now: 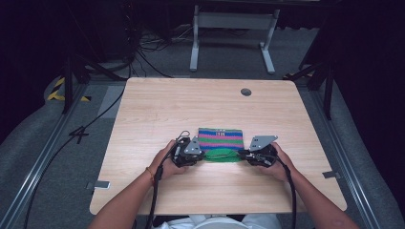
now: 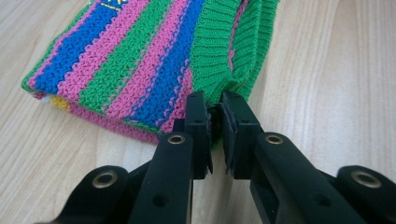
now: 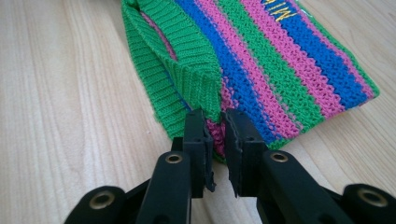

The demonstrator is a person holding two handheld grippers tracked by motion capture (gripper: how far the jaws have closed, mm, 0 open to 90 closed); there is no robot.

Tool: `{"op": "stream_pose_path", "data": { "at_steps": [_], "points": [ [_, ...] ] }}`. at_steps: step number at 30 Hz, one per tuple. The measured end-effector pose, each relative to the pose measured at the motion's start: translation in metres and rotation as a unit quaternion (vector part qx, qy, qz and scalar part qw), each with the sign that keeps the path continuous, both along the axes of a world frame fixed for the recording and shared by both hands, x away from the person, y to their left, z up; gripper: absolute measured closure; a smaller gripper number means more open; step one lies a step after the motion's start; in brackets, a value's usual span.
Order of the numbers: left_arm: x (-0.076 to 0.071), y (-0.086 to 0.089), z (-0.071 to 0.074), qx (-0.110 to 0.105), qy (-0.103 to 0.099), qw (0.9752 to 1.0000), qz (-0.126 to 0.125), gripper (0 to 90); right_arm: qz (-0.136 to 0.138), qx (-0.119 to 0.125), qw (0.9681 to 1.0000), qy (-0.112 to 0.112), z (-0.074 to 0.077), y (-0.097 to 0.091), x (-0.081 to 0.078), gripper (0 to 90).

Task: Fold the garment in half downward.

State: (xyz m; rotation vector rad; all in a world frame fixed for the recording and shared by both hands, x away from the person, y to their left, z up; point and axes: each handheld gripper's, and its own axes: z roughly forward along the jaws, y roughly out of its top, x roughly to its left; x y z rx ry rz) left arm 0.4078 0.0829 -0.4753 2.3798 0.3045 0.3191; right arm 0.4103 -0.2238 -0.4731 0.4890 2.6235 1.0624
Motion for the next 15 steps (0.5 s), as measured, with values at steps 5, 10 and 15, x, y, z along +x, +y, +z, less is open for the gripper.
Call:
{"op": "stream_pose_path", "data": {
  "at_steps": [5,10,15],
  "points": [
    [0.001,0.0,0.001,-0.001,0.009,1.0,0.002,79.3,-0.003,0.0,1.0,-0.001,0.0,0.0,0.0,78.5],
    [0.002,0.003,0.003,-0.014,0.028,0.9995,-0.001,71.1,-0.006,0.0,1.0,0.005,0.003,0.0,-0.001,72.9],
    [0.001,0.011,0.013,-0.047,0.026,0.9986,0.004,64.6,-0.007,0.003,1.0,0.004,0.007,-0.002,-0.003,70.1]
  ]
}}
